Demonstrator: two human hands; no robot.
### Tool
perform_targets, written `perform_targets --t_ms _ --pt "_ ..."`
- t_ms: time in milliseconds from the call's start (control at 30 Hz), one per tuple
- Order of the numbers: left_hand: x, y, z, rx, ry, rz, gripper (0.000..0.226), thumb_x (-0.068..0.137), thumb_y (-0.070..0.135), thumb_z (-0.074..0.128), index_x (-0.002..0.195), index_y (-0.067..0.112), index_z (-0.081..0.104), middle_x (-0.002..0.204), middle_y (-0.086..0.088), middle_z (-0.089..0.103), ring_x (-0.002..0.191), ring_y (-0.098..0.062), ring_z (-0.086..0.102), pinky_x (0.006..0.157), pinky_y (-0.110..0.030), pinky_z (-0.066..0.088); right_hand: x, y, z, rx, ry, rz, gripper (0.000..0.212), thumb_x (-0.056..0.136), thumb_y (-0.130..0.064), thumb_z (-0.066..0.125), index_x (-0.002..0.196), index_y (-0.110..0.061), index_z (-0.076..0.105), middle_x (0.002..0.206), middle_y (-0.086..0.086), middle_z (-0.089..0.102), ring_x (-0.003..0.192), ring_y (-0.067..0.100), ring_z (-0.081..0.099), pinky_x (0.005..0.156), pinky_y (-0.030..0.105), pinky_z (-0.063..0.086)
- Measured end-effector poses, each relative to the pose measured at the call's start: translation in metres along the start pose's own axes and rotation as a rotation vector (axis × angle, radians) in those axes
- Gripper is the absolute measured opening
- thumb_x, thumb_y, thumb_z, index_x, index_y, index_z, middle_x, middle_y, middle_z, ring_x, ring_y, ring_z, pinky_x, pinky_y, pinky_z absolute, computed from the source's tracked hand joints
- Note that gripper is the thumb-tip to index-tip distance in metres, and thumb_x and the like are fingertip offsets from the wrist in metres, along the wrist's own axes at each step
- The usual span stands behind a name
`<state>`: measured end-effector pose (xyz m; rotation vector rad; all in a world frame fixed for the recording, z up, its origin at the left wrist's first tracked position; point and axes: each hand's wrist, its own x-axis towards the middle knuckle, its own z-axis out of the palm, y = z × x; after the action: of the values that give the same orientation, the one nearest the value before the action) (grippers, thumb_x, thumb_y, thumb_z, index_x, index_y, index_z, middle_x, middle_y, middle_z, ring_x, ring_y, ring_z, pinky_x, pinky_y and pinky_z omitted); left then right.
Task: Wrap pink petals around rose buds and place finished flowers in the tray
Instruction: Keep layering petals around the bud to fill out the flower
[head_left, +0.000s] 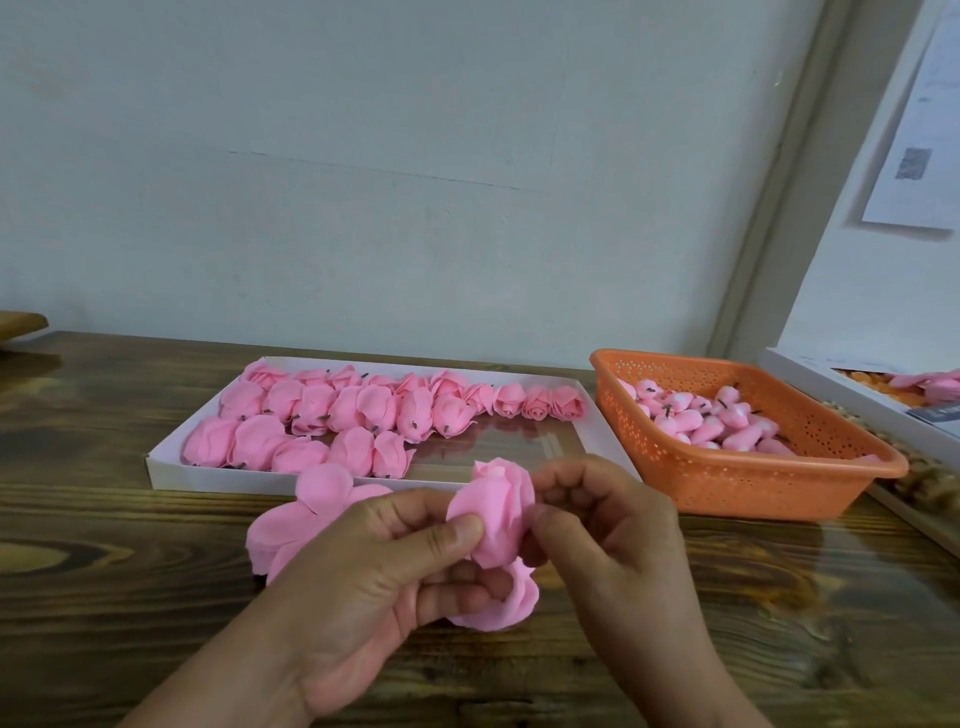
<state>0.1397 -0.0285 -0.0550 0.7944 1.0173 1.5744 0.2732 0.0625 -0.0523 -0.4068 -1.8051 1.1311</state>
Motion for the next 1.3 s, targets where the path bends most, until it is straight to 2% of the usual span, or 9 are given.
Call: perform_targets --t_ms 200,300,400,533,633,800,900,1100,1300 --pt "-0.001 0.001 0.001 0.105 -0.004 0.037 0.031 0.060 0.012 0.071 0.087 -0.003 0.075 0.084 -0.026 0.070 0.068 -0.028 0.070 0.059 -0.030 0.058 0.002 -0.007 0.000 0.037 -0.018 0.045 0.024 0.065 -0.035 0.070 0.067 -0.011 0.066 0.055 0.004 0.063 0.050 0.012 0.057 0.049 0.026 0.047" --pt "-0.002 0.002 0.003 0.114 0.000 0.053 0.031 0.060 0.011 0.070 0.087 -0.003 0.075 0.077 -0.023 0.070 0.063 -0.025 0.069 0.055 -0.027 0.056 0.005 -0.005 -0.002 0.036 -0.011 0.088 0.006 0.067 -0.008 0.060 0.066 -0.005 0.065 0.052 0.008 0.062 0.047 0.014 0.056 0.047 0.027 0.046" --pt "-0.003 0.003 0.004 0.080 -0.004 0.043 0.031 0.062 0.009 0.068 0.089 -0.006 0.073 0.073 -0.022 0.068 0.059 -0.023 0.068 0.051 -0.025 0.054 0.005 -0.003 -0.004 0.125 0.012 0.118 0.024 0.075 0.014 0.053 0.072 -0.007 0.065 0.054 0.013 0.062 0.045 0.018 0.055 0.046 0.027 0.046" --pt "-0.003 0.003 0.004 0.141 -0.013 0.056 0.029 0.062 0.013 0.070 0.085 -0.003 0.075 0.075 -0.022 0.069 0.064 -0.024 0.069 0.056 -0.027 0.057 0.001 -0.008 -0.001 0.043 -0.010 0.039 0.020 0.069 -0.028 0.068 0.088 -0.024 0.064 0.062 0.012 0.064 0.052 0.021 0.059 0.049 0.038 0.049" --pt "-0.002 0.001 0.004 0.219 -0.008 0.076 0.030 0.059 0.018 0.072 0.083 0.000 0.076 0.080 -0.023 0.071 0.070 -0.027 0.069 0.065 -0.033 0.061 0.004 -0.009 0.001 -0.046 0.001 0.051 0.014 0.067 -0.022 0.061 0.081 -0.022 0.066 0.066 0.011 0.067 0.059 0.030 0.061 0.056 0.048 0.051" --pt "-0.001 0.000 0.003 0.125 -0.022 0.039 0.032 0.059 0.015 0.072 0.086 -0.001 0.076 0.077 -0.024 0.069 0.063 -0.023 0.067 0.057 -0.028 0.058 0.006 -0.005 -0.002 0.101 -0.002 0.131 0.015 0.064 -0.008 0.054 0.071 -0.010 0.067 0.059 0.011 0.065 0.047 0.017 0.055 0.045 0.027 0.046" --pt "-0.001 0.003 0.002 0.016 -0.047 -0.013 0.025 0.064 0.016 0.075 0.082 -0.001 0.076 0.075 -0.025 0.068 0.060 -0.024 0.068 0.051 -0.026 0.055 0.007 -0.004 -0.004 0.240 -0.007 0.190 0.015 0.064 -0.007 0.057 0.073 -0.012 0.069 0.059 0.014 0.063 0.046 0.020 0.052 0.045 0.026 0.045" --pt "-0.002 0.007 -0.002 -0.070 -0.063 -0.058 0.066 0.032 0.020 0.099 0.087 -0.007 0.073 0.077 -0.027 0.068 0.060 -0.028 0.069 0.049 -0.028 0.055 0.004 -0.003 -0.010 0.324 -0.066 0.119 0.025 0.066 -0.006 0.059 0.086 -0.018 0.069 0.063 0.012 0.063 0.053 0.022 0.057 0.051 0.027 0.048" --pt "-0.003 0.008 -0.002 0.100 -0.064 0.023 0.033 0.058 0.019 0.079 0.084 0.000 0.076 0.076 -0.022 0.070 0.062 -0.023 0.069 0.054 -0.025 0.057 0.002 -0.012 -0.022 0.016 -0.291 -0.035 0.036 0.067 -0.029 0.073 0.102 -0.030 0.069 0.084 0.009 0.067 0.070 0.022 0.062 0.062 0.034 0.053"
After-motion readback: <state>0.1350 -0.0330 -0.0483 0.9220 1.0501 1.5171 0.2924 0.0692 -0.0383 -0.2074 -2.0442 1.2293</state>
